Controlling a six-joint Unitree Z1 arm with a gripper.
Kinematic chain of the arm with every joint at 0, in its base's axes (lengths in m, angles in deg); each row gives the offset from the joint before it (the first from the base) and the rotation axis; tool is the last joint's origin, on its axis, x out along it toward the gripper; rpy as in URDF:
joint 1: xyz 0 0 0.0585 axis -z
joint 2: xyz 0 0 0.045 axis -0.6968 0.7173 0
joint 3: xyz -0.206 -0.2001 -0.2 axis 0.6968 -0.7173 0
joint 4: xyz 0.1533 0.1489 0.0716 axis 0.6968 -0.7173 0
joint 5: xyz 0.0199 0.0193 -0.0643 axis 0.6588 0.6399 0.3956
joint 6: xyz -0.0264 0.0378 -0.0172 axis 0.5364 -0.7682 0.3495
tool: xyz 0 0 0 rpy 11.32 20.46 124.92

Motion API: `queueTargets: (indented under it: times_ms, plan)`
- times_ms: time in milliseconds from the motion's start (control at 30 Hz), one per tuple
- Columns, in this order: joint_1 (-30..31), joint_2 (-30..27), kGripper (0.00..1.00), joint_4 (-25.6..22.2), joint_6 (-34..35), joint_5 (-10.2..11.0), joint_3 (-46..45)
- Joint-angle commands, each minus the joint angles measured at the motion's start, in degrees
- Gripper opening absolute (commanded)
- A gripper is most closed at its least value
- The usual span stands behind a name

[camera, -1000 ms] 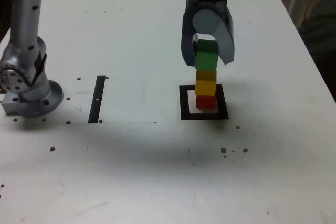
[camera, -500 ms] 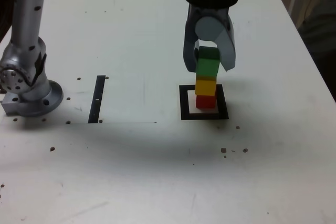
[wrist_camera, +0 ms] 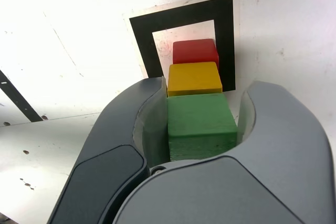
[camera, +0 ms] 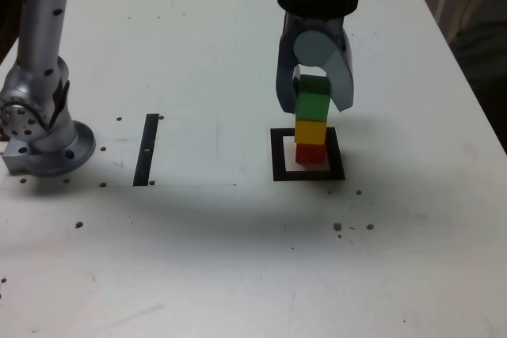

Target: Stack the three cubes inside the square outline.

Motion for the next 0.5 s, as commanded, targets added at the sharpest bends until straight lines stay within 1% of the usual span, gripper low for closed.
queueTargets:
  times_ms: [0,33,67,100,467]
  plan:
    - [-0.27,0.17,0.82,0.45,-0.33,-0.33,-0.43]
    - [-0.33,0.16,0.90,0.57,-0.37,-0.46,-0.59]
    - [-0.39,0.15,0.95,0.67,-0.42,-0.57,-0.72]
    - [-0.45,0.14,0.98,0.74,-0.44,-0.66,-0.84]
    - [-0.55,-0.51,0.99,1.45,-0.51,-0.65,-1.38]
